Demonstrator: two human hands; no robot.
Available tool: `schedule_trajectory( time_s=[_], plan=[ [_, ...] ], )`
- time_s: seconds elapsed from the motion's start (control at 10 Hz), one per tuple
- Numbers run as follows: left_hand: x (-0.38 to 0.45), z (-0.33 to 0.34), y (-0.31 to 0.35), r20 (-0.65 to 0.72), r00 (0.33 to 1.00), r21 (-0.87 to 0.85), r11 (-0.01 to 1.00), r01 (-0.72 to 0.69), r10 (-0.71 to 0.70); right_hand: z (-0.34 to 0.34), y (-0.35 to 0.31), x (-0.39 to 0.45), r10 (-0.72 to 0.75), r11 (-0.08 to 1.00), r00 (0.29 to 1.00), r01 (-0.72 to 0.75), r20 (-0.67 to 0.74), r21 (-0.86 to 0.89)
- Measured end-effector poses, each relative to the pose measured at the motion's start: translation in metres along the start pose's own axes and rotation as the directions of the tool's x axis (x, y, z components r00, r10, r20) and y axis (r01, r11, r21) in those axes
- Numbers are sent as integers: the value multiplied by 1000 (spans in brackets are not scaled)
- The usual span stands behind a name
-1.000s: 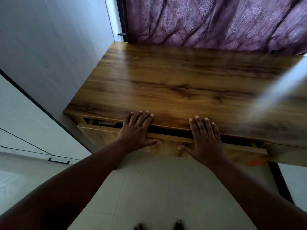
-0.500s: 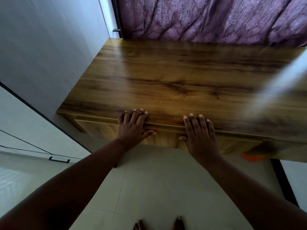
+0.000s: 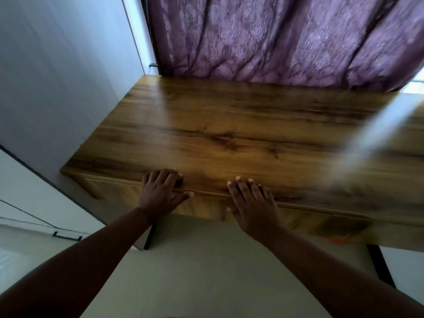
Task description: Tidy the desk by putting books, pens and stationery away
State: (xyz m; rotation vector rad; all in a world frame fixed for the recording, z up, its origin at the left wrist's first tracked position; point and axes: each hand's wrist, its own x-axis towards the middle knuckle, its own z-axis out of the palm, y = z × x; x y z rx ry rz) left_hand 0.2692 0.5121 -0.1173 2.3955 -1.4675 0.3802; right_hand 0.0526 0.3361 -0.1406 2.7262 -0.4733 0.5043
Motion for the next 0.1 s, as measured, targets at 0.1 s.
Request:
schedule_trajectory(
  time_s=[0.1],
  plan=[
    [13, -7, 15, 57, 995, 12, 997, -81, 80, -19, 16, 6, -43, 983, 992, 21, 115, 182]
  ],
)
